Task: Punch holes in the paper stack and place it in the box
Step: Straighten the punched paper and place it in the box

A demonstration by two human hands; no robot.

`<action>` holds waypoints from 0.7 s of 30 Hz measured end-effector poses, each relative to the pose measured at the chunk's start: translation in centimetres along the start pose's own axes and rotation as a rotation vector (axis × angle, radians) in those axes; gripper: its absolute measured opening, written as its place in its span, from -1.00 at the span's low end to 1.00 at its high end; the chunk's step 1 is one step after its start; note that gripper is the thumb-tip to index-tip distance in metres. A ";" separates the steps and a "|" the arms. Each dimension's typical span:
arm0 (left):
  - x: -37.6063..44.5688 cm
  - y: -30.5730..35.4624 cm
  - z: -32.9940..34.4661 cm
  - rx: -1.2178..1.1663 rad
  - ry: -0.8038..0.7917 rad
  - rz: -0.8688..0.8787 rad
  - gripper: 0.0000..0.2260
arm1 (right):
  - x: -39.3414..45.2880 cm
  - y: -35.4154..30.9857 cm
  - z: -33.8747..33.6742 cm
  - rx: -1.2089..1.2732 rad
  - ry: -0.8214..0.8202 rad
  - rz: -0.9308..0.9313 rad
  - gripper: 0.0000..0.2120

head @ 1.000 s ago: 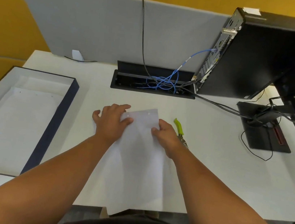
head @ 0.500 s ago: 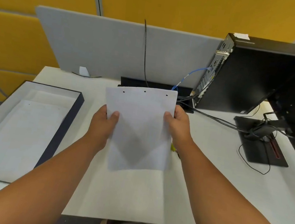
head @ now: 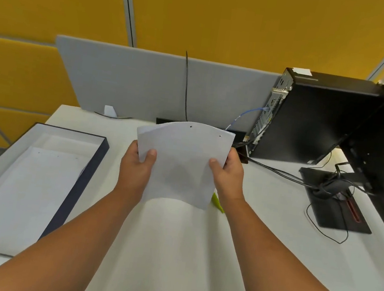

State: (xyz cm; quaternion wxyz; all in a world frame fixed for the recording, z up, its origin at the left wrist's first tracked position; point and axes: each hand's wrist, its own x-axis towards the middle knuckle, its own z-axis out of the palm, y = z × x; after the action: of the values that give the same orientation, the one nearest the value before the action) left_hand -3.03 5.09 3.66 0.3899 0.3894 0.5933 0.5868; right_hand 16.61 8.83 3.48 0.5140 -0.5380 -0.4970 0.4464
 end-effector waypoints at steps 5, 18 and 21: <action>-0.7 -2.0 -0.3 0.031 -0.027 -0.040 -0.73 | -0.6 1.3 0.0 -0.041 -0.020 0.051 -0.70; -0.4 -2.8 -0.7 -0.012 -0.064 -0.118 -0.71 | -0.6 2.1 0.0 -0.030 -0.030 0.065 -0.72; -0.4 -2.7 -0.7 0.007 -0.074 -0.129 -0.73 | -0.5 2.3 0.0 -0.031 -0.042 0.079 -0.69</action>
State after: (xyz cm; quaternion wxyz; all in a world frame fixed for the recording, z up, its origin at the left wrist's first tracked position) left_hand -3.51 4.42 0.97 0.4472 0.3731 0.6044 0.5436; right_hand 16.72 8.37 1.12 0.4772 -0.5558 -0.4930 0.4694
